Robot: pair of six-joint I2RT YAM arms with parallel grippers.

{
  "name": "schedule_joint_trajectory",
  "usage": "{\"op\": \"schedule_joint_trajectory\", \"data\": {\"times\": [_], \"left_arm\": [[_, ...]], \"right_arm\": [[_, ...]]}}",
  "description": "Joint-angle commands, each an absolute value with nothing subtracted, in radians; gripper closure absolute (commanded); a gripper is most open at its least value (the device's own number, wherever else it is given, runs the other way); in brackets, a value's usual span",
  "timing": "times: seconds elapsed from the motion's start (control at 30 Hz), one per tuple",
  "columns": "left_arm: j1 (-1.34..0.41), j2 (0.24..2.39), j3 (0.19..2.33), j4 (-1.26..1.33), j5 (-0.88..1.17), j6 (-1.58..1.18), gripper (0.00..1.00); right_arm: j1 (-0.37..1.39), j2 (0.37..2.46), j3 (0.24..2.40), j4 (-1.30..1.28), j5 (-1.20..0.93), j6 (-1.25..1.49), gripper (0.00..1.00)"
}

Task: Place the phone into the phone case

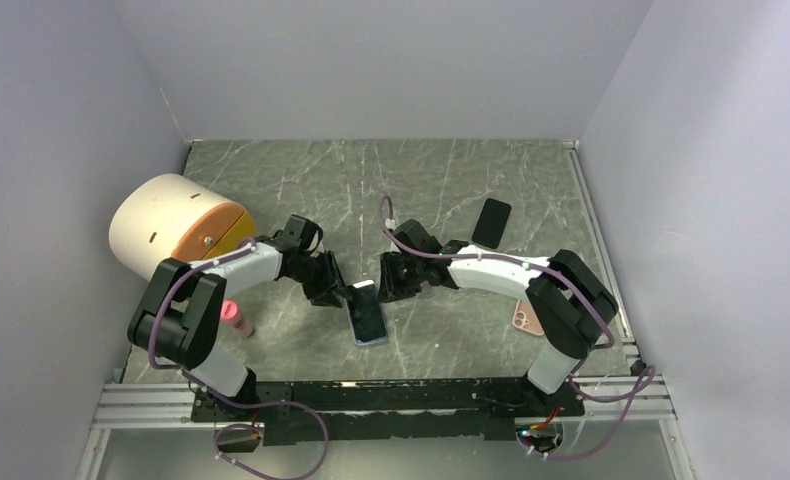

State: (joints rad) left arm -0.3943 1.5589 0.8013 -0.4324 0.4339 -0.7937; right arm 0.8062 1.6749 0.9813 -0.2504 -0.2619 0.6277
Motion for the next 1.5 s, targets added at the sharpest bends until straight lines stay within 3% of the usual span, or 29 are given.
{"op": "schedule_joint_trajectory", "data": {"times": [0.0, 0.4, 0.83, 1.1, 1.47], "left_arm": [[-0.4, 1.564, 0.769, -0.337, 0.511, -0.784, 0.56], [-0.418, 1.591, 0.75, -0.276, 0.557, -0.783, 0.56], [-0.446, 1.592, 0.743, -0.248, 0.58, -0.773, 0.55], [-0.467, 1.588, 0.758, -0.276, 0.542, -0.777, 0.55], [-0.524, 1.586, 0.808, -0.395, 0.407, -0.769, 0.56]], "right_arm": [[0.804, 1.685, 0.975, -0.189, -0.267, 0.62, 0.78], [0.803, 1.714, 0.945, -0.141, -0.279, 0.637, 0.82], [0.805, 1.733, 0.906, -0.051, -0.347, 0.673, 1.0], [0.828, 1.759, 0.86, -0.014, -0.347, 0.73, 1.0], [0.888, 1.772, 0.894, -0.152, -0.174, 0.721, 1.0]]}}
